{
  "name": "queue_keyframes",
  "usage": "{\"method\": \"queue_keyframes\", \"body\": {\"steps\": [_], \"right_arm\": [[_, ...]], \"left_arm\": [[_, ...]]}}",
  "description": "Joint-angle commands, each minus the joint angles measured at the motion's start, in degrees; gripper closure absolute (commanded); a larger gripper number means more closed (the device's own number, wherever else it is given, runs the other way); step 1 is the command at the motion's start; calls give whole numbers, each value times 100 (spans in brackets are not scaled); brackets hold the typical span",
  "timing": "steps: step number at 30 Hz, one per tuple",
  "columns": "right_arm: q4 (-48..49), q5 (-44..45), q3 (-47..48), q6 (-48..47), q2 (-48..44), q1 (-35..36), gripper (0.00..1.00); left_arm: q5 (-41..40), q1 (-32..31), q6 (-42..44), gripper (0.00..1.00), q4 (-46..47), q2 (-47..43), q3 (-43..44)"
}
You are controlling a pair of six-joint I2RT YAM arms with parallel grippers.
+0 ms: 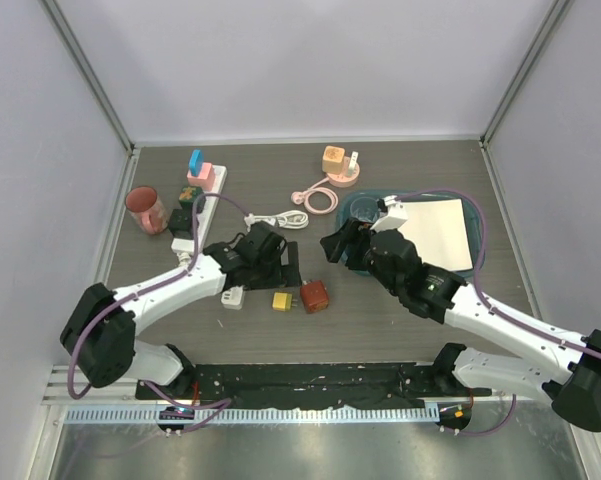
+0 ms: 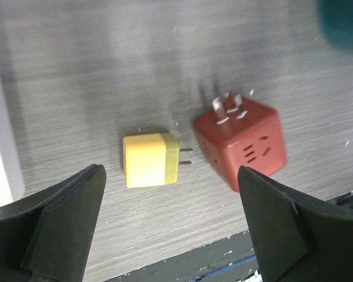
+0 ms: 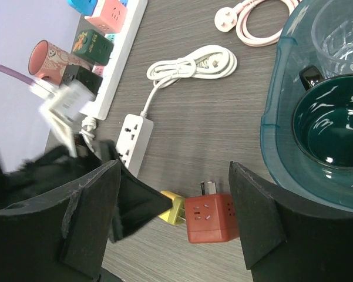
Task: Pull the plug off the socket
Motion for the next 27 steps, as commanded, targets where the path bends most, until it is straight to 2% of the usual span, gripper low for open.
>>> {"method": "queue_keyframes", "body": {"steps": [1, 3, 6, 10, 13, 18, 22, 27], "right_arm": [[2, 88, 42, -126, -127, -3, 20], [-16, 70, 33, -143, -162, -3, 20], [-16, 9, -11, -126, -223, -3, 20], [28, -141, -64, -82, -241, -3, 20], [37, -237, -64, -55, -223, 5, 20], [11, -308, -11, -108, -223, -3, 20], [-16, -387, -28, -91, -267, -3, 20], [19, -492, -37, -46, -311, 6, 20]], "left_arm": [[-1000, 15, 515, 0, -720, -451, 856], [-1482, 103, 770, 0, -1011, -425, 1348], [-1713, 559, 1175, 0, -1495, -276, 1946], [-1537, 1725, 1492, 0, -1698, -257, 2535], [-1740, 2394, 1624, 0, -1419, -363, 2625], [-1626, 3405, 1773, 0, -1242, -65, 2686], [-1336, 3829, 2116, 0, -724, 94, 2432], [-1441, 4198, 2529, 0, -810, 620, 2650]]}}
